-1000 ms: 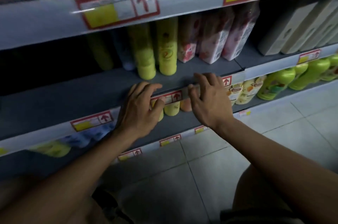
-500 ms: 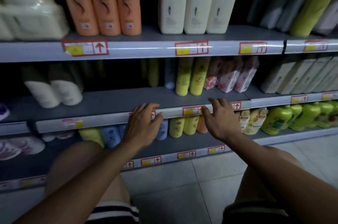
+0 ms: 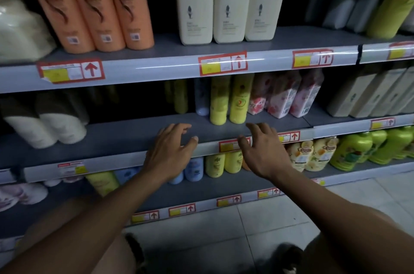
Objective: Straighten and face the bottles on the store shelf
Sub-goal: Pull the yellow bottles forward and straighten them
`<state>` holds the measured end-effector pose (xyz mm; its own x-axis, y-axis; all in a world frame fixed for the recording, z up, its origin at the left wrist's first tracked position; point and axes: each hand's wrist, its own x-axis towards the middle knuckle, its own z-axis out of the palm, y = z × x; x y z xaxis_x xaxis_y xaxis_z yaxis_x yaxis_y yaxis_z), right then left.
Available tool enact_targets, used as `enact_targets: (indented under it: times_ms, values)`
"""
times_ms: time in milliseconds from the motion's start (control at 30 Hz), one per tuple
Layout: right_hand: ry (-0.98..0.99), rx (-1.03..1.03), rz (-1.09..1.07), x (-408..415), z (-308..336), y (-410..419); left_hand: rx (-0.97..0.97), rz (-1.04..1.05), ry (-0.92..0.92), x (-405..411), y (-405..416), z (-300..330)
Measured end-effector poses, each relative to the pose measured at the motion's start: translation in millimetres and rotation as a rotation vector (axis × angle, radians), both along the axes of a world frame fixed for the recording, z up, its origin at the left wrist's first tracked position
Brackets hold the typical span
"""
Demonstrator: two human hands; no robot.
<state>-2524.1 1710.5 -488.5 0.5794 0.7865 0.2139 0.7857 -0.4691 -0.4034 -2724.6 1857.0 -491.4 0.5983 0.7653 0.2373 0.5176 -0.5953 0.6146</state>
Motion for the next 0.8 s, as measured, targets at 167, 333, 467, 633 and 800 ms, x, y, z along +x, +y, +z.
enact_targets:
  times_ms: [167, 333, 467, 633, 800]
  values:
    - [0.037, -0.002, -0.026, 36.0, -4.8, 30.4, -0.050, -0.039, -0.002, 41.7, 25.9, -8.7]
    - [0.072, 0.039, -0.052, 51.7, -4.1, 37.9, -0.045, -0.042, -0.041, 68.9, 35.9, -11.6]
    - [0.078, 0.053, -0.063, 54.5, -4.9, 39.8, -0.029, -0.011, -0.083, 85.7, 38.7, -10.3]
    - [0.133, 0.107, -0.084, 65.4, -6.0, 55.8, -0.049, 0.027, -0.088, 114.8, 46.7, -6.0]
    - [0.194, 0.207, -0.077, 79.2, -6.2, 78.0, -0.116, 0.126, -0.073, 145.3, 55.8, -2.1]
